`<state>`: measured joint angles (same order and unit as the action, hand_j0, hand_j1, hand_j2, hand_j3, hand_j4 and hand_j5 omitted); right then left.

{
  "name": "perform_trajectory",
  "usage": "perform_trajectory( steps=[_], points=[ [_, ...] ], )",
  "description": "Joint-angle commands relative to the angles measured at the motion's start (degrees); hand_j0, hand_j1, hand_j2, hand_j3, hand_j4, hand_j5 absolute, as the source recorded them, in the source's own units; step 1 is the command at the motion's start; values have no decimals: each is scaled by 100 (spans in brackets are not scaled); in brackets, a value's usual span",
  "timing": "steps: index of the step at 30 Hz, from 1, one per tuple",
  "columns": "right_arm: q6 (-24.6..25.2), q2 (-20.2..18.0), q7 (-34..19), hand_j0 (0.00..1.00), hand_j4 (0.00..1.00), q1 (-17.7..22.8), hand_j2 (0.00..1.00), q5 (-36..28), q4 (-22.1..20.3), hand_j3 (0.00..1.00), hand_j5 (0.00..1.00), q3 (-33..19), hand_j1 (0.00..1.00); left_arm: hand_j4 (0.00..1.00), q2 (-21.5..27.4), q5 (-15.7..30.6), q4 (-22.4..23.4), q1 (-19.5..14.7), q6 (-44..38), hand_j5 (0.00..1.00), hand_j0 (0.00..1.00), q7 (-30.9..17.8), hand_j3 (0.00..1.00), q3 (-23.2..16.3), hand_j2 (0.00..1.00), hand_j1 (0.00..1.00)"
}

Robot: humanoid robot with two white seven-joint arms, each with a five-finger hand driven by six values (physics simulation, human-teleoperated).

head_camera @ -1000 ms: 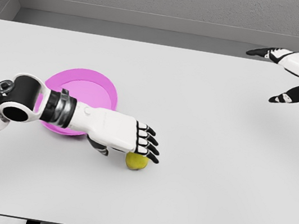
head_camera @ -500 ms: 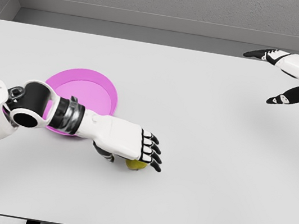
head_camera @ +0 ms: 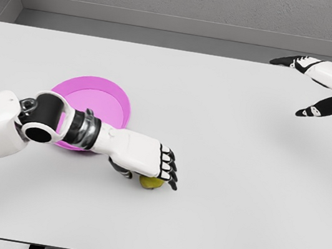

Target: Put the apple on the plate with both arms

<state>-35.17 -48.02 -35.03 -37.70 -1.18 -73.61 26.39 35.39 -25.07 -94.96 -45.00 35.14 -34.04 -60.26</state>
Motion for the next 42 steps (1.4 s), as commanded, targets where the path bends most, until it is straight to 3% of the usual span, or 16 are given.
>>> perform_trajectory(
  steps=[1, 33, 42],
  points=[
    [17, -15, 3, 100, 100, 9, 100, -40, 5, 100, 100, -3, 100, 89, -24, 20, 13, -9, -14, 89, 89, 3, 89, -56, 89, 89],
    [17, -15, 3, 100, 100, 9, 100, -40, 40, 100, 100, -3, 100, 79, -94, -147, 13, -9, -14, 79, 79, 3, 79, -179, 79, 79],
    [17, 12, 3, 100, 100, 9, 100, -40, 57, 100, 100, 77, 100, 64, -85, -200, 13, -9, -14, 64, 64, -6, 64, -223, 64, 64]
  ],
)
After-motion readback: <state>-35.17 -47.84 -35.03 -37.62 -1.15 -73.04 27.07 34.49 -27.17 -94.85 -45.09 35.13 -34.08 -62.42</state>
